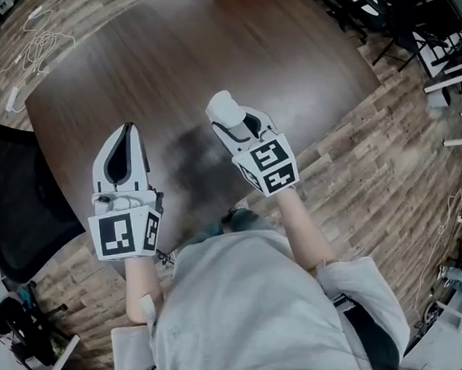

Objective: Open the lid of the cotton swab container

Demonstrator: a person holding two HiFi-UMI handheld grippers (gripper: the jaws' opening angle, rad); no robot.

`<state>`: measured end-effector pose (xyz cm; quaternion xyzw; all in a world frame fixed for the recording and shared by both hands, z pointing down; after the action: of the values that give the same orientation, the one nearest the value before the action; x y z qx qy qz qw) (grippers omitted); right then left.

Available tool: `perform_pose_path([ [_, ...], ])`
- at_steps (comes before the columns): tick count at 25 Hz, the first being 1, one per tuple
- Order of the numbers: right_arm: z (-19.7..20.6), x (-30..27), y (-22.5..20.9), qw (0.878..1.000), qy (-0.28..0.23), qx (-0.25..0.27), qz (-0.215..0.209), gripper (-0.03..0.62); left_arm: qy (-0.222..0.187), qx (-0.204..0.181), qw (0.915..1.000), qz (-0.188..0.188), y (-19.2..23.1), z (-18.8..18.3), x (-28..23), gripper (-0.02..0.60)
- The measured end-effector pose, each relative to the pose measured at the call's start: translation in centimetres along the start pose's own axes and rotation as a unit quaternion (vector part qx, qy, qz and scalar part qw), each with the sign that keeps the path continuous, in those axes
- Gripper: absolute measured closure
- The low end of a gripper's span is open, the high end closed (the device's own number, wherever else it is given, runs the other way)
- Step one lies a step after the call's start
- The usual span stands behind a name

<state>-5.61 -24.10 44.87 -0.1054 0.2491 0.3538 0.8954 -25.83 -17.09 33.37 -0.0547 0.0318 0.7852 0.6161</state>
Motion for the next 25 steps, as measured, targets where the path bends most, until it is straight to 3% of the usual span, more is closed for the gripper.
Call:
perform_pose_path([
  [5,-1.8,2.6,-0.2,0.999,-0.010,0.014,-0.033,0.398,-0.013,-0.058,0.9952,0.078,-2.4,-1.3,-1.2,0.571],
  [12,-3.6,6.3,-0.1,0.996,-0.017,0.042,-0.077,0.398,-0.041,-0.102,0.9720,0.208,-6.2,-3.4,-2.6,0.543],
  [19,-4.8,9.2,0.7,0.988,-0.015,0.101,-0.112,0.398,-0.050,-0.142,0.9255,0.347,-10.5,-4.5,-3.0,0.406],
  [25,-4.9,10.6,1.5,0.983,-0.009,0.125,-0.132,0.398,-0.051,-0.163,0.8908,0.421,-12.6,-4.7,-3.0,0.331],
])
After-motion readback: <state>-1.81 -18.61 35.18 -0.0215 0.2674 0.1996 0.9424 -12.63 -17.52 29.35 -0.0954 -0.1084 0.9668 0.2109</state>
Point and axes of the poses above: the fingertips, and each gripper's own axes: x backward along the fingers, y to its left, z out of its underside, the point moved 6 cm from there along x, backward along the fingers, and after that the axes turned 5 degrees about y, right-handed, at the moved point
